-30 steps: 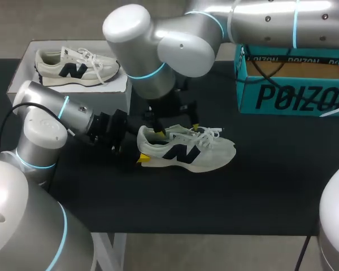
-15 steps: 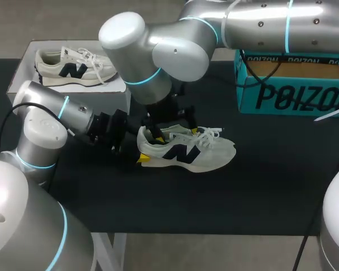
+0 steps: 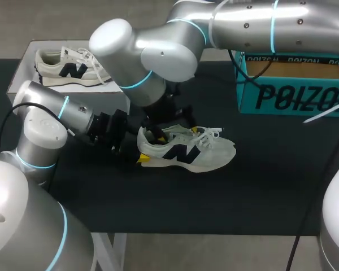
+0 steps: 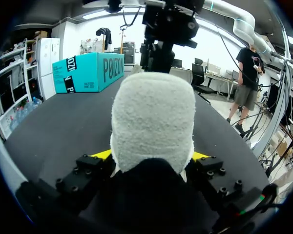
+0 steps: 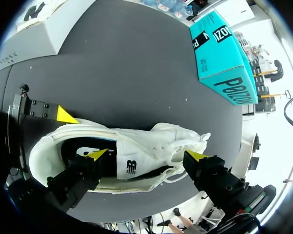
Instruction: Take the shoe out of the shoebox, open the shoe tongue, remove and reinsert the insole, then place the shoe into the shoebox
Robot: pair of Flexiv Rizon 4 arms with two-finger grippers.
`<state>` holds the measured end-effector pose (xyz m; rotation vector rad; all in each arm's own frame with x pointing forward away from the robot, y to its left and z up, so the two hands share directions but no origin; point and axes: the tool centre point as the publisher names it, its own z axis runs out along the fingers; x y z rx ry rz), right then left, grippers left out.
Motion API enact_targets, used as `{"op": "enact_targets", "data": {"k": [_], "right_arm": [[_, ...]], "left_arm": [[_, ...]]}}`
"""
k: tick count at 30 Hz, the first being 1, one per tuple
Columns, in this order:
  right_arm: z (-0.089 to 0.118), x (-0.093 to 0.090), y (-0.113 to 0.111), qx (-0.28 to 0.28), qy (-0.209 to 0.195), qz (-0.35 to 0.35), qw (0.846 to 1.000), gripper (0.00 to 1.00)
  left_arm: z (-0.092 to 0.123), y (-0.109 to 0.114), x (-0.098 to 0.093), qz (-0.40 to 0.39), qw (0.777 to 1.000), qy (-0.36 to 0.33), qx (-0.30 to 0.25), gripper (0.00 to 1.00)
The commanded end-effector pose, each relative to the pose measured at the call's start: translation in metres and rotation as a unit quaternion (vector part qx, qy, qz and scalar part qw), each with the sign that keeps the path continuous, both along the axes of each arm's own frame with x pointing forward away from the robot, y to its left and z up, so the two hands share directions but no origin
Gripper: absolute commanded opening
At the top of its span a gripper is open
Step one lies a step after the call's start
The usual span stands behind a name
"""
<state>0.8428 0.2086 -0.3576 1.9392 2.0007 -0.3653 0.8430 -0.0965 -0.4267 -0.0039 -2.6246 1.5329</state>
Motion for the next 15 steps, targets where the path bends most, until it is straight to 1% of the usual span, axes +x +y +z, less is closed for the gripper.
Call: {"op": "enact_targets", "data": {"k": [1, 8, 11, 15], "right_arm": [[0.012, 0.001, -0.002, -0.005, -0.004, -0.002, 1.0, 1.0], [0.023, 0.001, -0.015, -0.011, -0.015, -0.016, 1.0, 1.0], [0.026, 0.004, -0.021, -0.01, -0.019, -0.022, 1.0, 1.0], [0.029, 0.004, -0.02, -0.01, -0.022, -0.025, 0.999, 1.0]], "left_arm": [[-0.004, -0.004, 0.0, 0.0, 1.0, 0.0, 0.0, 0.0], [-0.004, -0.004, 0.0, 0.0, 1.0, 0.0, 0.0, 0.0], [-0.004, -0.004, 0.0, 0.0, 1.0, 0.0, 0.0, 0.0], [-0.004, -0.004, 0.0, 0.0, 1.0, 0.0, 0.0, 0.0]]}}
